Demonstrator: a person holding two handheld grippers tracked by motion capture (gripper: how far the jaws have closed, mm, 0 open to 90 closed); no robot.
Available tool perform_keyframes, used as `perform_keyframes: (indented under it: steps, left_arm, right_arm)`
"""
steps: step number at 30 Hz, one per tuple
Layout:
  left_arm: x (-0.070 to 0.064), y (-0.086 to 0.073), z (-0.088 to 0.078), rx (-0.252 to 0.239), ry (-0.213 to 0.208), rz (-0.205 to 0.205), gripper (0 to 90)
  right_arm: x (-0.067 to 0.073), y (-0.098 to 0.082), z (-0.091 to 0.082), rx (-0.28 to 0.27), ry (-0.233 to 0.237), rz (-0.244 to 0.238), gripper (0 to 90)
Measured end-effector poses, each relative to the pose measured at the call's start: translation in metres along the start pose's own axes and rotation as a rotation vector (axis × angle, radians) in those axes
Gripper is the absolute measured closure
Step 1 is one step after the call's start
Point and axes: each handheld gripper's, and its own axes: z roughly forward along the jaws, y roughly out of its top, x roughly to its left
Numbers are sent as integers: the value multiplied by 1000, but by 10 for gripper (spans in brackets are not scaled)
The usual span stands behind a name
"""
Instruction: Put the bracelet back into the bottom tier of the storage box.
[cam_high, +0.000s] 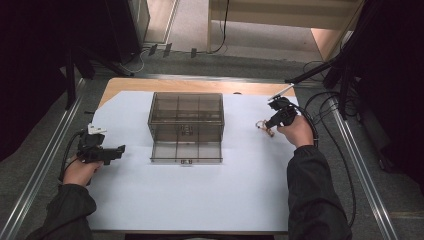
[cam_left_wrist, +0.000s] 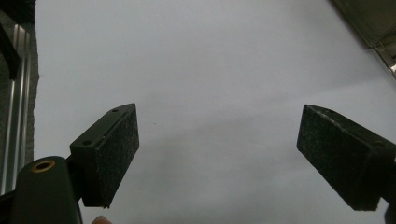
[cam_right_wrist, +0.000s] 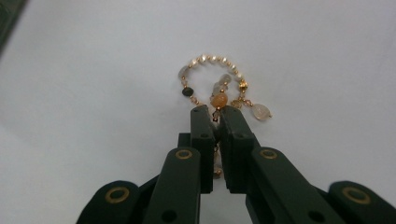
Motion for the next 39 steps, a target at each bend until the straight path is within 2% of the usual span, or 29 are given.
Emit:
perform_keyframes:
  steps: [3,7,16,22,32,39]
  left_arm:
    - [0,0,0,1,0,0,141]
    - [-1,1,0,1,-1,3,141]
    - [-2,4,2,-3,-6,6,141]
    - [-4,7,5,-4,-10,13,141]
    - [-7,9,7,1,-16,25,141]
    - [-7,9,7,3,-16,25,141]
  right_arm:
    - [2,0,-5,-22,10,-1,865]
    - [4,-1,-15,-63,2,-11,865]
    - [6,-5,-44,-181,49,5,865]
    - [9,-8,-62,-240,75,7,865]
    - [22,-6,-91,-318,94,-30,865]
    - [39,-4,-115,-375,99,-72,865]
